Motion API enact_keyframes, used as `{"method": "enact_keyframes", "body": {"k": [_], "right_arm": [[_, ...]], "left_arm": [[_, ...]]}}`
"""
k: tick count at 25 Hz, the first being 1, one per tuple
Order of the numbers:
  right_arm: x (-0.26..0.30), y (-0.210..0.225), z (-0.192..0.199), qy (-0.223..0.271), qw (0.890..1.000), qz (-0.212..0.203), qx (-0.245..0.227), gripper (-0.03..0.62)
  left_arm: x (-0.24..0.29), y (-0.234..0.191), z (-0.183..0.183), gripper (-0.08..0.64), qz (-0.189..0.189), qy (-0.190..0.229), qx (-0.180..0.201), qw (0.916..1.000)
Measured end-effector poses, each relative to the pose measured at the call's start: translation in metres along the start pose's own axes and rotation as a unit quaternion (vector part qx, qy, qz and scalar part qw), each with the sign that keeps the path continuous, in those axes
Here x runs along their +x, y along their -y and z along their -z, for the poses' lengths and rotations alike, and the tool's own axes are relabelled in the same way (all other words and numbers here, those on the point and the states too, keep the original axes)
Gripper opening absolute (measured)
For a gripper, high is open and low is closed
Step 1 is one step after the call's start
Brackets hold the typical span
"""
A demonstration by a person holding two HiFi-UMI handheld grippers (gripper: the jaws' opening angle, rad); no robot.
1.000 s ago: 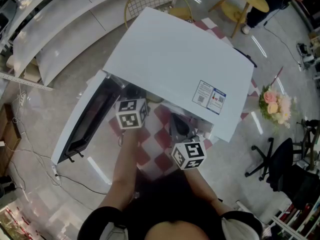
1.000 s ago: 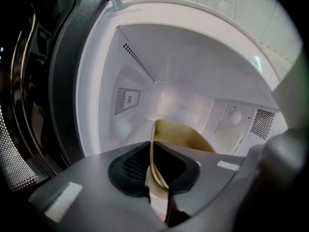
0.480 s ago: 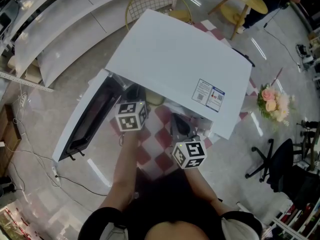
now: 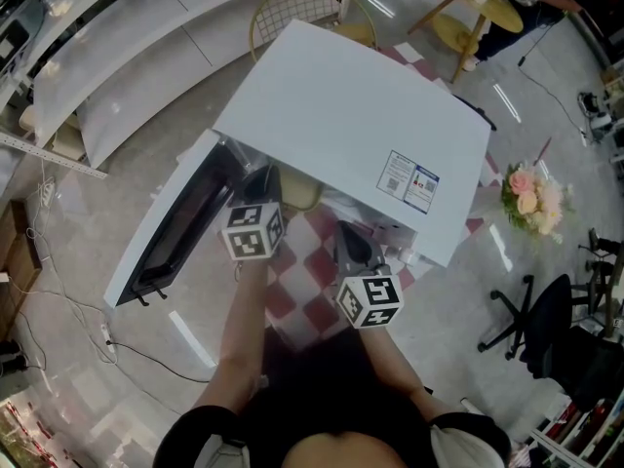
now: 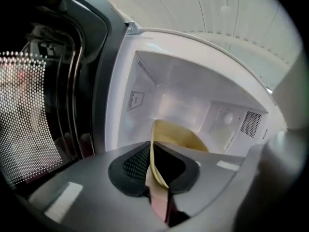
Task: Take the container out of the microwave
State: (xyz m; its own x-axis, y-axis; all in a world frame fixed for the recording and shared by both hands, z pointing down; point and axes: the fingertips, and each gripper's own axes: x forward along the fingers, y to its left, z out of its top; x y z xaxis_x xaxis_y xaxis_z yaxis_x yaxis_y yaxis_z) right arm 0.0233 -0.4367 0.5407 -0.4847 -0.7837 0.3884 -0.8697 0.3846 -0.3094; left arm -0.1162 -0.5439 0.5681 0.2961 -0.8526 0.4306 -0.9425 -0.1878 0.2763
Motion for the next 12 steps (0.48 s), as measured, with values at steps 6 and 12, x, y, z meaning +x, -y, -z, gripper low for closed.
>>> {"method": "enact_keyframes", "body": {"k": [6, 12], "right_arm": [[-0.004, -0.003, 0.001, 0.002, 1.0, 0.002, 0.0, 0.0], [-0.008, -0.005, 0.002, 0.007, 1.0, 0.003, -0.001, 0.002]], "left_arm": [[-0.011, -0.003, 0.003, 0.025, -0.004, 0.003, -0.006, 1.0], [-0.021, -0.003, 0.007, 0.025, -0.004, 0.004, -0.007, 1.0]]}}
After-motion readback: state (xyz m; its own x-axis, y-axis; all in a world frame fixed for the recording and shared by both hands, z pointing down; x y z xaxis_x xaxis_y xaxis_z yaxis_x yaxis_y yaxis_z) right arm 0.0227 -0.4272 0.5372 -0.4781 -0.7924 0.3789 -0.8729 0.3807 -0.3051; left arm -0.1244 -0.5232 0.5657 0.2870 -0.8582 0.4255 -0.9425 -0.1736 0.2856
